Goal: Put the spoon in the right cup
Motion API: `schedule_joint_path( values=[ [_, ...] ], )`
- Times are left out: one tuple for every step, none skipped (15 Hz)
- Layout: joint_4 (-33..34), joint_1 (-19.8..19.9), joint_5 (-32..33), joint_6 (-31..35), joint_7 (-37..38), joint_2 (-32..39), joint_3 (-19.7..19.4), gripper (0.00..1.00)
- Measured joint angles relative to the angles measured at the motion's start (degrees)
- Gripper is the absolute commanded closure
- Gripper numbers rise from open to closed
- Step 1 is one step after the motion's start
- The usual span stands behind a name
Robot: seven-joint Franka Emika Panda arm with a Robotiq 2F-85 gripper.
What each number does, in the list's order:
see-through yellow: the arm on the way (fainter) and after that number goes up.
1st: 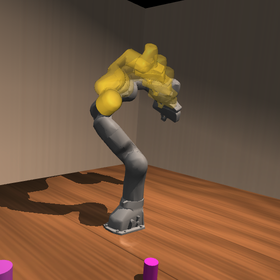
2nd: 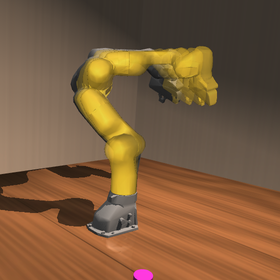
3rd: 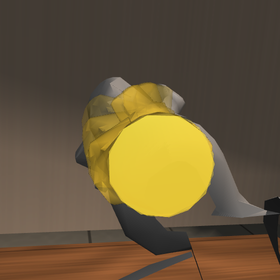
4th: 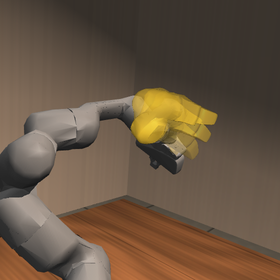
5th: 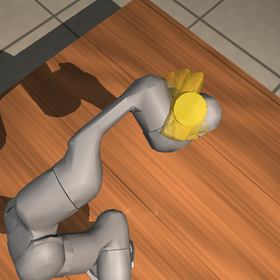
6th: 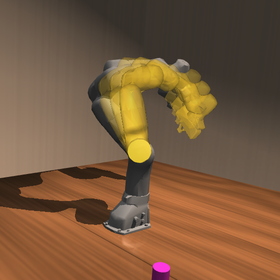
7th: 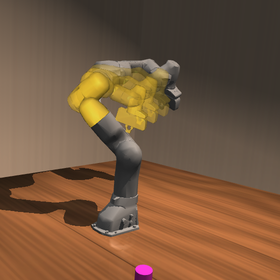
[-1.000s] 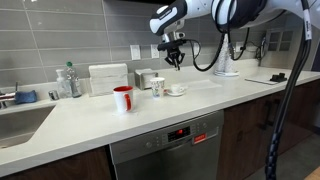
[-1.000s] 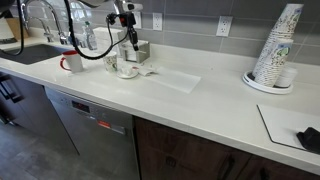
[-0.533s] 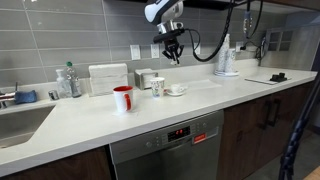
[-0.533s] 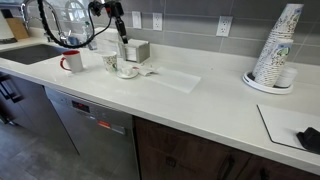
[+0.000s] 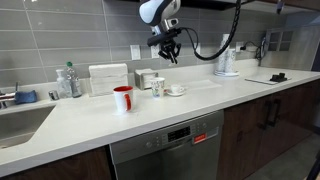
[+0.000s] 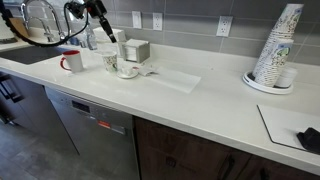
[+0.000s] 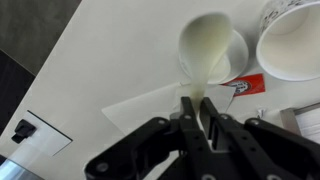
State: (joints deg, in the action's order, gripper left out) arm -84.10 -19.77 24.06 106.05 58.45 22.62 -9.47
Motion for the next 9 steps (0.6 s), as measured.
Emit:
schedule_joint_path(
  values=[
    [-2.66, 0.02, 2.49, 2.77, 2.12, -1.42, 0.50, 0.97],
    [-5.35, 0.08, 4.90, 5.83, 4.39, -2.82, 0.92, 0.97],
    [-7.79, 0.21, 7.23, 8.89, 6.72, -4.08, 1.31, 0.97],
    [-10.04, 0.38, 9.42, 11.98, 8.91, -5.21, 1.71, 0.97],
    [-12.06, 0.62, 11.42, 15.17, 10.82, -6.20, 2.23, 0.97],
    [-13.95, 0.96, 13.14, 18.53, 12.54, -7.05, 2.88, 0.97],
    [-15.64, 1.33, 14.89, 21.87, 14.21, -7.78, 3.49, 0.97],
    [-17.13, 1.70, 16.71, 25.24, 15.87, -8.32, 3.93, 0.97],
    [-18.50, 2.14, 18.56, 28.57, 17.46, -8.73, 4.25, 0.97]
  ],
)
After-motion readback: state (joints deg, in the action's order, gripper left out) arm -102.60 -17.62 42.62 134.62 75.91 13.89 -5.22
